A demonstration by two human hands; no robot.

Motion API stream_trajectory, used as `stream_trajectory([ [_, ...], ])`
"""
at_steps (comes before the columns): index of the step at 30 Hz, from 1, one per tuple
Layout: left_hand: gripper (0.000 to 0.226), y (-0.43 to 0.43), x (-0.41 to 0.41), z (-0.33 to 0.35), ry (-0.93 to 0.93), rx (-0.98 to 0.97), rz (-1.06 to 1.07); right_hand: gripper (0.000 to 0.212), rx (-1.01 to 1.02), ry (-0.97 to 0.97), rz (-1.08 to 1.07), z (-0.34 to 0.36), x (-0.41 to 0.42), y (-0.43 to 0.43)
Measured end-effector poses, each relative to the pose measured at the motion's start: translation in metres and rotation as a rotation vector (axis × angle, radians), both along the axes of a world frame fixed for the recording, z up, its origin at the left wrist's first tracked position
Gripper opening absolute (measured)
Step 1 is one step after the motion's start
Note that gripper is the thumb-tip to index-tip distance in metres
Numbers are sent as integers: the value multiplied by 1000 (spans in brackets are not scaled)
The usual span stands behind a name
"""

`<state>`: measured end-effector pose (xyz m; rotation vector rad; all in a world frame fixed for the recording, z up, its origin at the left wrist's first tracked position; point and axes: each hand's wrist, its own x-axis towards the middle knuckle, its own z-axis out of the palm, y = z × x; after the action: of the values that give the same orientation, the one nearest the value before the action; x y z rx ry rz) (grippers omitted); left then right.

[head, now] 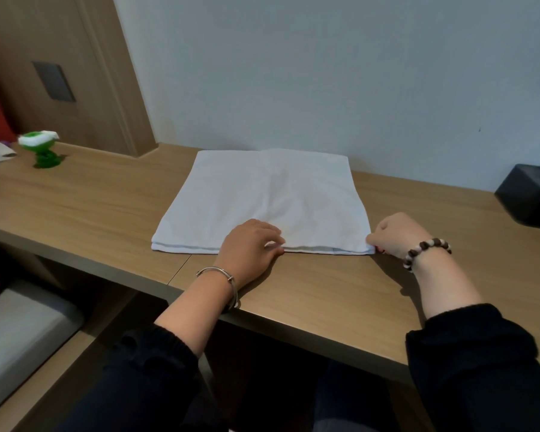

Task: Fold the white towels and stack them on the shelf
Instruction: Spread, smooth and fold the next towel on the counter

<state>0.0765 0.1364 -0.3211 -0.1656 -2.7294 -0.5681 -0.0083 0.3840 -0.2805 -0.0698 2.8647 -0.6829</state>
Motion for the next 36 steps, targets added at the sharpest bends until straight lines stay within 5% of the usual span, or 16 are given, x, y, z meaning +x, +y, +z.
stream_trajectory([
  [12,11,-1,5,4,42,-93,-43,19,130,72,-40,-7,-1,-4],
  [18,12,9,7,6,71,-87,-94,9,137,512,69,-16,15,-43],
  [23,18,20,10,6,67,-47,-158,22,404,292,36,-16,14,-47],
  [26,25,-2,19,2,103,-40,11,21,481,355,29,-13,14,-48],
  [30,21,-26,28,0,98,-9,181,27,213,649,259,-18,15,-96],
  [32,21,-28,31,2,55,-37,136,40,86,552,355,-23,17,-129],
  [36,18,-49,40,14,-61,-9,80,56,293,256,494,-41,14,-158],
])
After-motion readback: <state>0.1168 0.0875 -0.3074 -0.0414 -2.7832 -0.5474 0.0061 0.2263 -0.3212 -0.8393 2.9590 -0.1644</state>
